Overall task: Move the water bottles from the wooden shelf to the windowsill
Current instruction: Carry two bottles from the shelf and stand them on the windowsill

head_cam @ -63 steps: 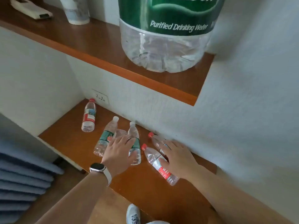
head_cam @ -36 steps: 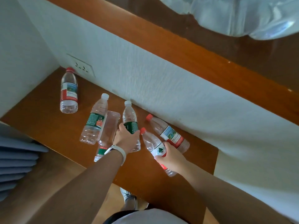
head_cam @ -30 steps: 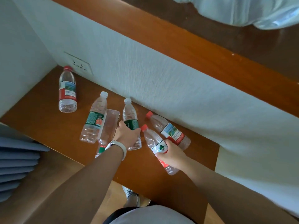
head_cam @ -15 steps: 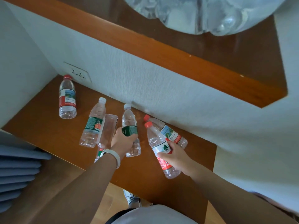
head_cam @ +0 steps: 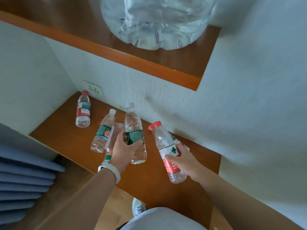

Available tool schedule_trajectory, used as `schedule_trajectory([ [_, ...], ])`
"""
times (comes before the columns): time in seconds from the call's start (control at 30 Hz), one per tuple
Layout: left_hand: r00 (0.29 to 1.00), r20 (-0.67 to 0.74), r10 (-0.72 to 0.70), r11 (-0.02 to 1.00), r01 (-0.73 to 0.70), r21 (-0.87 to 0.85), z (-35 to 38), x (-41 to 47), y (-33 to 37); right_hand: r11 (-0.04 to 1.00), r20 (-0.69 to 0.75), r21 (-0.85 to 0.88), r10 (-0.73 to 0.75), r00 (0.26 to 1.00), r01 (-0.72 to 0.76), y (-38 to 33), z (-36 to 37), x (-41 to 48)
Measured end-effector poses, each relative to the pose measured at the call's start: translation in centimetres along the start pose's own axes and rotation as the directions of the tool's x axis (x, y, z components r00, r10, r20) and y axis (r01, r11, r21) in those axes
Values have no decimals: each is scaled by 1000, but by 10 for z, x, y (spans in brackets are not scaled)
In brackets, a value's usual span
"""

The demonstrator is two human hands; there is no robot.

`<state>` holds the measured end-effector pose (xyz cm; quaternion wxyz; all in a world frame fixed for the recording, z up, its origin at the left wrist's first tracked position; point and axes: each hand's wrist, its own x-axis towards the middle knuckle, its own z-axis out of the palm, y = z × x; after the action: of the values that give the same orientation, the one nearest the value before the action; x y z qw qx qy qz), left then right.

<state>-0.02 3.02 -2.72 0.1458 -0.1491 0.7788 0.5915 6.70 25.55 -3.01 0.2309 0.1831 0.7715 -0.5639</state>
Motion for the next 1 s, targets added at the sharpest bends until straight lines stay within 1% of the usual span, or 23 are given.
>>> schedule_trajectory([
  [0.1,999,-28,30,998,-31,-60,-2,-22,11,997,15,38,-68,998,67,-7,-5,-14],
  [0.2,997,-41,69,994,-72,-79,-5,-44,21,989,-7,64,-132,991,133,-11,-10,-23],
  [0.33,995,-53,88,981,-96,-172,-11,-76,31,976,9,112,-192,981,189,-17,-11,-37],
  [0.4,994,-62,92,976,-103,-194,-14,-92,30,964,45,142,-231,972,223,-20,-9,-45],
  [0.57,983,-143,111,959,-144,-245,-21,-140,28,938,132,211,-306,943,275,-28,1,-69],
  [0.7,969,-232,90,950,-153,-271,-33,-171,17,929,215,242,-332,918,279,-30,15,-78],
  [0.87,944,-325,54,933,-164,-321,-61,-206,-1,924,313,235,-367,876,303,-38,46,-91],
  [1.0,919,-391,49,909,-204,-364,-89,-223,-20,919,370,171,-393,841,354,-53,73,-108],
])
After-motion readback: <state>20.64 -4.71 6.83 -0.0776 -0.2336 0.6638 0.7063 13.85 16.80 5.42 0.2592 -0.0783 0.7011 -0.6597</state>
